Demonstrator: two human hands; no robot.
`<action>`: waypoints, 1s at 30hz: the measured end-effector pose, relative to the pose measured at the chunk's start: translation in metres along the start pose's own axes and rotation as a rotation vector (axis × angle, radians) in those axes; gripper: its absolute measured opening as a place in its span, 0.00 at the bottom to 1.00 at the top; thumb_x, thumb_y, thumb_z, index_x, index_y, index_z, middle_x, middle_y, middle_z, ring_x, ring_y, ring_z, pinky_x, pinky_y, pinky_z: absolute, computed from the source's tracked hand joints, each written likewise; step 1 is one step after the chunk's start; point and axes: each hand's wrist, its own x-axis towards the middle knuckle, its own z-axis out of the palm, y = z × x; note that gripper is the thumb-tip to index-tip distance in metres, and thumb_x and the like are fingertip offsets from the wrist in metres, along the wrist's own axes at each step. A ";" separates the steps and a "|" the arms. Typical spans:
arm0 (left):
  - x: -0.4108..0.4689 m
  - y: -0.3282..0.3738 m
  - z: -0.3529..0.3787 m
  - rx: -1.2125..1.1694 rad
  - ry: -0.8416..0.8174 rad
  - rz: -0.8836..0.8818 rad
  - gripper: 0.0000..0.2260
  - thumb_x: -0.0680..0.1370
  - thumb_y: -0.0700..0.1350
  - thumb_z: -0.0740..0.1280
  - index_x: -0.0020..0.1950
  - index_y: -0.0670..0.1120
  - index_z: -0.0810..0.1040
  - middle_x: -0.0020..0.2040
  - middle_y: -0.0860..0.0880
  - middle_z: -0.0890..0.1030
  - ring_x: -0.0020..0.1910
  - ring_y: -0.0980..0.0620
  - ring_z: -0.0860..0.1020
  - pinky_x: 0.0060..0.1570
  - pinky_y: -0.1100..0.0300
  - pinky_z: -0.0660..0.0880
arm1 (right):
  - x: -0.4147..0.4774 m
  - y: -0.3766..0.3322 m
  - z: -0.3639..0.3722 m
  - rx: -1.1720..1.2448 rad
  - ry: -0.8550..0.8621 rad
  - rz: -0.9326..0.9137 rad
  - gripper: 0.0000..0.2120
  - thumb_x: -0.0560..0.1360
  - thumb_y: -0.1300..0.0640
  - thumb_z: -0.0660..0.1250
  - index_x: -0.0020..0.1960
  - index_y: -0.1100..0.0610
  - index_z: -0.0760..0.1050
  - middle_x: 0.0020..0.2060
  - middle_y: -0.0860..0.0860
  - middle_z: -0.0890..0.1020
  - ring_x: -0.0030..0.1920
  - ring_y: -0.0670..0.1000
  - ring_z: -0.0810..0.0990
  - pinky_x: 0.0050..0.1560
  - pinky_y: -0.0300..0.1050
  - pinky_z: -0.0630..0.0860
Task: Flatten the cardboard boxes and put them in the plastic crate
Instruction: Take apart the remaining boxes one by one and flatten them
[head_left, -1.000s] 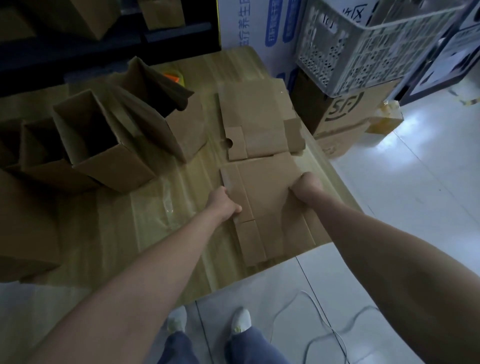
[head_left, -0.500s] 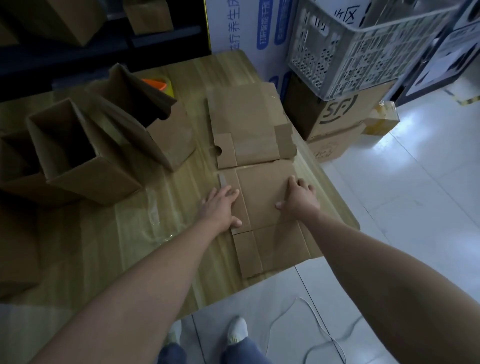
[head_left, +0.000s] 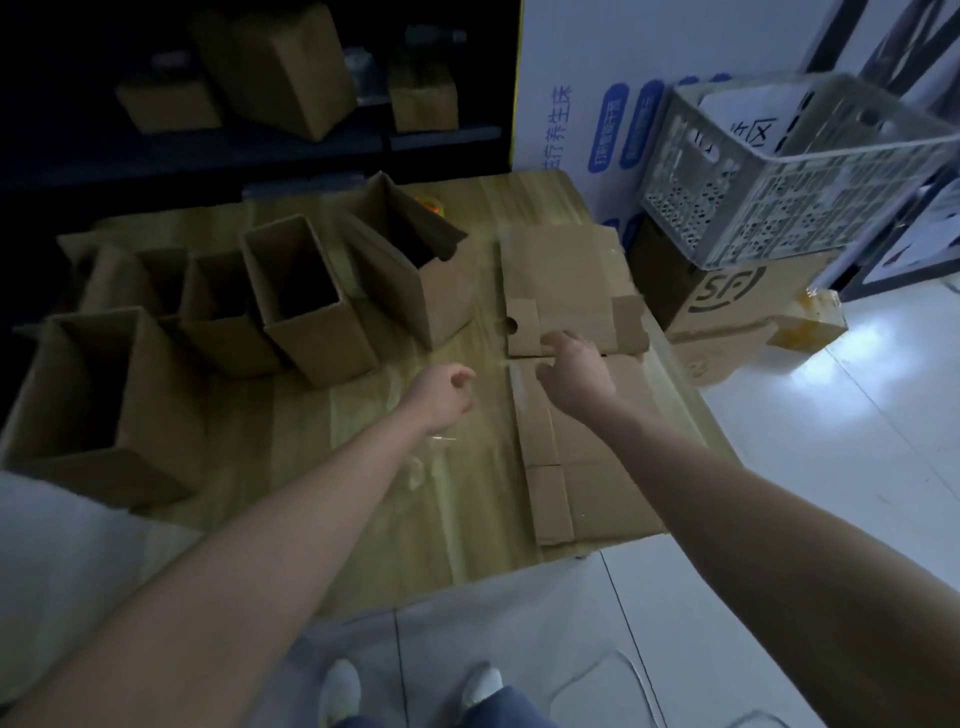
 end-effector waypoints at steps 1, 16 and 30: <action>-0.007 -0.001 -0.016 -0.015 0.035 0.009 0.17 0.75 0.38 0.69 0.64 0.44 0.76 0.62 0.45 0.78 0.58 0.48 0.76 0.50 0.61 0.71 | 0.000 -0.024 0.002 0.015 -0.014 -0.062 0.21 0.77 0.60 0.61 0.70 0.60 0.67 0.66 0.57 0.71 0.66 0.58 0.68 0.66 0.52 0.67; -0.133 -0.109 -0.235 -0.060 0.772 -0.042 0.10 0.78 0.36 0.61 0.48 0.48 0.80 0.49 0.51 0.78 0.48 0.57 0.73 0.48 0.66 0.68 | -0.032 -0.297 0.097 -0.153 -0.254 -0.679 0.32 0.73 0.54 0.70 0.74 0.58 0.62 0.73 0.56 0.65 0.74 0.56 0.58 0.72 0.51 0.58; -0.146 -0.183 -0.308 -0.147 0.652 -0.128 0.09 0.79 0.39 0.61 0.47 0.50 0.80 0.51 0.52 0.77 0.50 0.54 0.74 0.43 0.65 0.68 | -0.034 -0.373 0.176 -0.424 -0.213 -0.734 0.09 0.75 0.57 0.65 0.54 0.50 0.80 0.56 0.53 0.79 0.71 0.55 0.64 0.73 0.57 0.46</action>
